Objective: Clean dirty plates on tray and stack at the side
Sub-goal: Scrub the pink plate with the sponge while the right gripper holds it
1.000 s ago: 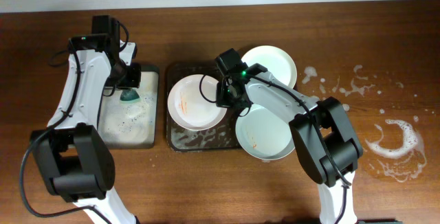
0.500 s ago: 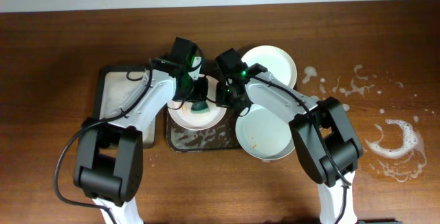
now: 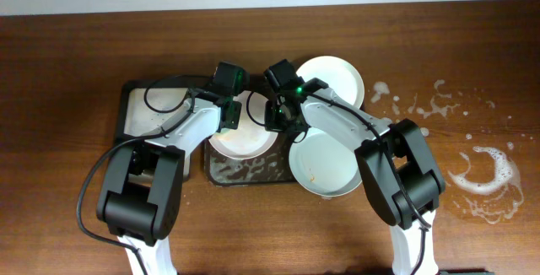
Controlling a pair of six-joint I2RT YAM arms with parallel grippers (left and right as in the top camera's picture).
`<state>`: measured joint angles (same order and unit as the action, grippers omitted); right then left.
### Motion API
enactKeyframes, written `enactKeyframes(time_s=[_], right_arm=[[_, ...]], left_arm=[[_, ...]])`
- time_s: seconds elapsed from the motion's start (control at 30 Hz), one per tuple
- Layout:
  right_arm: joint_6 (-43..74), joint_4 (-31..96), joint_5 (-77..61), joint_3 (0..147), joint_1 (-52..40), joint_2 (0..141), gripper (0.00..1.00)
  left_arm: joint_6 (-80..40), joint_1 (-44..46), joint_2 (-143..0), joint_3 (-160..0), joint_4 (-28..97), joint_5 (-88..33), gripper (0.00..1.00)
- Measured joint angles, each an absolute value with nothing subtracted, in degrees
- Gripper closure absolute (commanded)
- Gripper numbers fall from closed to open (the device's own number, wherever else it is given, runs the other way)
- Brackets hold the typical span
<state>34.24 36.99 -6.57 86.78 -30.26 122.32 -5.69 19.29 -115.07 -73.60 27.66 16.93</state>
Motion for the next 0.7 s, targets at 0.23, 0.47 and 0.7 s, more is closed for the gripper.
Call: enactKeyframes(time_s=[0.23,0.47,0.7], right_arm=[[34.24,37.19,-8.36,86.78,-30.46,122.32,0.96],[34.22,37.67,-9.96,86.78,-28.36,122.32,0.96],[32.38,36.77,-16.27,86.78,-25.91,122.54,0.96]], left_arm=[[-3.01,21.45,-118.04,-91.22,49.15,27.38,0.99],[-6.50,22.11,-117.97,-102.56,64.38,12.69,0.99],[-7.11,20.18,-117.97,-86.17,48.84,-2.66,0.99]])
